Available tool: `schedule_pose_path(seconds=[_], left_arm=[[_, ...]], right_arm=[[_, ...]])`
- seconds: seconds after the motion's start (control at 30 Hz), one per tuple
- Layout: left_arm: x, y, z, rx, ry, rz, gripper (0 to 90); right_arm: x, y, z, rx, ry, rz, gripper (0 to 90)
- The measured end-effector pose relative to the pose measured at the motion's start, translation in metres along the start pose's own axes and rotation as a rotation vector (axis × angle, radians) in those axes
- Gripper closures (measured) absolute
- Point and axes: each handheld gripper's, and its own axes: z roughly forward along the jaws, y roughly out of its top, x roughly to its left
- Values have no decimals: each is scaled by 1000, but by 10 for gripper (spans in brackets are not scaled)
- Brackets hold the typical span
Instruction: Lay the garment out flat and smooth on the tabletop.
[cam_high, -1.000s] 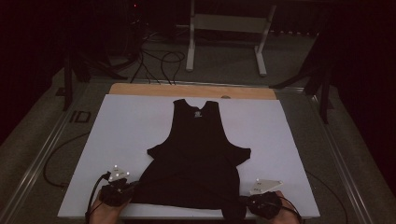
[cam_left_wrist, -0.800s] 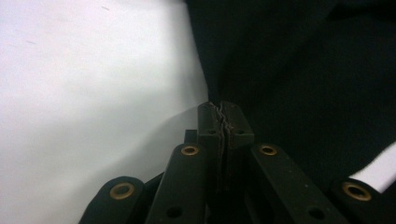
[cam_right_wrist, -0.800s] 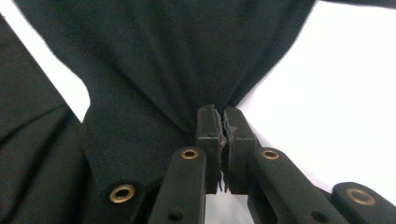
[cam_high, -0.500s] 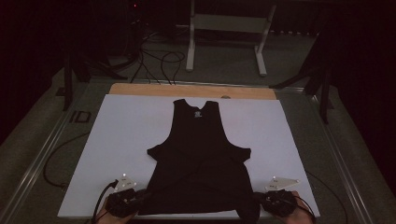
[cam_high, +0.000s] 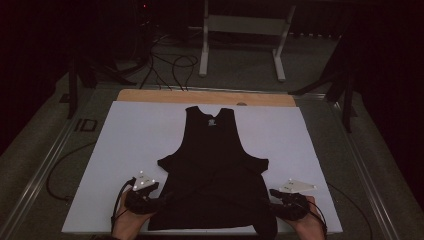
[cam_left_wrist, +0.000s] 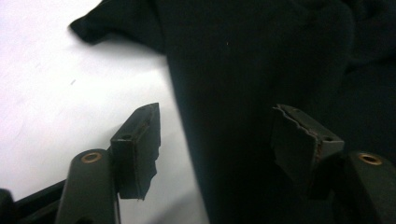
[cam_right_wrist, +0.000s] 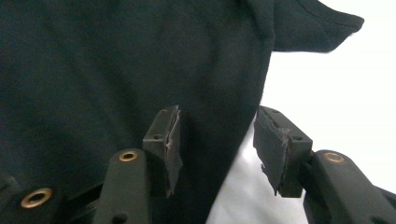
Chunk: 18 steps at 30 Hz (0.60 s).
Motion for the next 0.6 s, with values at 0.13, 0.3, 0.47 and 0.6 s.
schedule_pose_path(seconds=[0.13,0.3,0.47,0.6], left_arm=[[-2,4,9,0,36,27,308],[-10,5,15,14,75,99,273],[-8,7,16,15,63,95,281],[-6,7,14,9,72,76,406]], right_arm=[[1,3,7,5,-11,-9,486],[4,8,21,43,-22,-38,446],[6,10,24,38,-18,-39,446],[7,11,26,28,-23,-22,492]])
